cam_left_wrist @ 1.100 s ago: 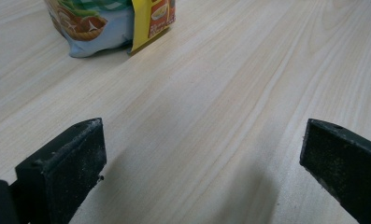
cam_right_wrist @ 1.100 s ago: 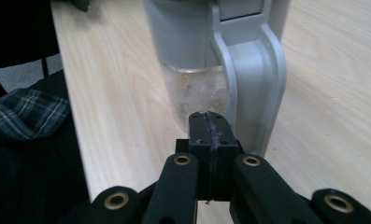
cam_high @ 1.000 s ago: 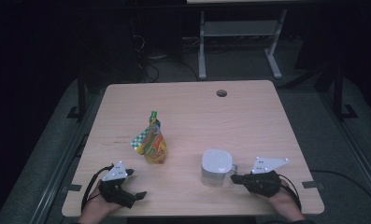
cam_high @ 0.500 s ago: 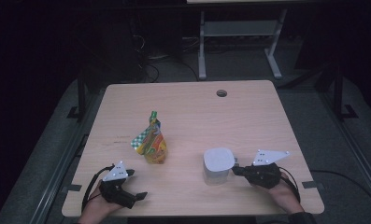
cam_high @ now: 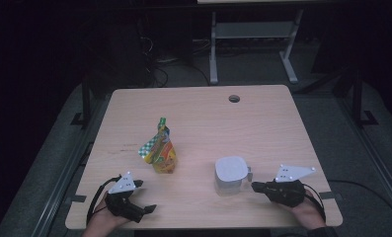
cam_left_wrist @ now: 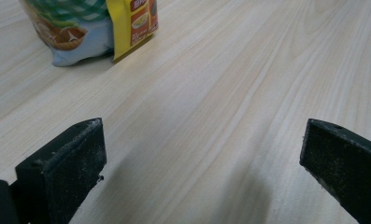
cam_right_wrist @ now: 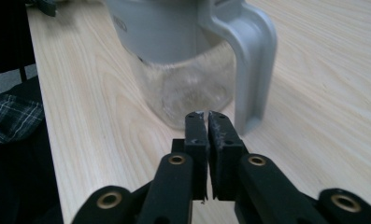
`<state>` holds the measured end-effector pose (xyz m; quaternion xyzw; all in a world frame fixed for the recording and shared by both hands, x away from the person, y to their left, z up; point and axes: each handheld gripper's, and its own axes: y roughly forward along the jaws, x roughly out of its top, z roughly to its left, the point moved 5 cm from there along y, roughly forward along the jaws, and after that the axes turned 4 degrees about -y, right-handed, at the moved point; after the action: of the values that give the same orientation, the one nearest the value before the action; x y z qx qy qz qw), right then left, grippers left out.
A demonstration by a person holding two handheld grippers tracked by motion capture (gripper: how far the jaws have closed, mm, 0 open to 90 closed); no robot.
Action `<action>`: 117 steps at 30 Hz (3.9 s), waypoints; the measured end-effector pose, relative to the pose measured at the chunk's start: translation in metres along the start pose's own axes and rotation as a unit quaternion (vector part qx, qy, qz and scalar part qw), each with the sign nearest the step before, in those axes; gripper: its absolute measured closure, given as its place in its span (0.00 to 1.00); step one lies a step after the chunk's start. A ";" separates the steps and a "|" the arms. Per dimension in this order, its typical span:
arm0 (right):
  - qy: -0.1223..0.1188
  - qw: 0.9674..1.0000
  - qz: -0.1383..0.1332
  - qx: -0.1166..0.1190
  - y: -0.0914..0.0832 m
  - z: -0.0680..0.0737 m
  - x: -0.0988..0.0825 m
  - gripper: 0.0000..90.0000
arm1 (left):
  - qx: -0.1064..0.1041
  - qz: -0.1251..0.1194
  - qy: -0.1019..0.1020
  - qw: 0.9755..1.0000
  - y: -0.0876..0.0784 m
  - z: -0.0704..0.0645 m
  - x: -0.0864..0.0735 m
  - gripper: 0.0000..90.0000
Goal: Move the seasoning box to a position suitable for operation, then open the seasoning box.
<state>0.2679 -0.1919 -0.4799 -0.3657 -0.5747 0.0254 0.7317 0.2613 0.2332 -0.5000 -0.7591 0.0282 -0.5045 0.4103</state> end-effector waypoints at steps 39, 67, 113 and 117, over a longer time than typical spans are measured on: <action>0.038 0.997 -0.009 -0.061 -0.012 -0.027 -0.006 0.30 | -0.109 -0.025 0.084 0.990 0.051 -0.066 0.076 0.00; 0.041 0.998 -0.019 -0.051 -0.009 -0.026 -0.003 0.29 | -0.143 -0.059 0.120 0.981 0.083 -0.070 0.137 0.13; 0.045 0.997 -0.023 -0.061 -0.014 -0.028 -0.005 0.29 | -0.182 -0.057 0.153 0.970 0.102 -0.078 0.162 0.26; 0.045 0.997 -0.023 -0.062 -0.014 -0.028 -0.005 0.29 | -0.182 -0.059 0.154 0.969 0.098 -0.078 0.165 0.28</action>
<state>0.2846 -0.2185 -0.4782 -0.3977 -0.5499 -0.0441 0.7332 0.3169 0.0463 -0.4292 -0.7347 0.1372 -0.6251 0.2252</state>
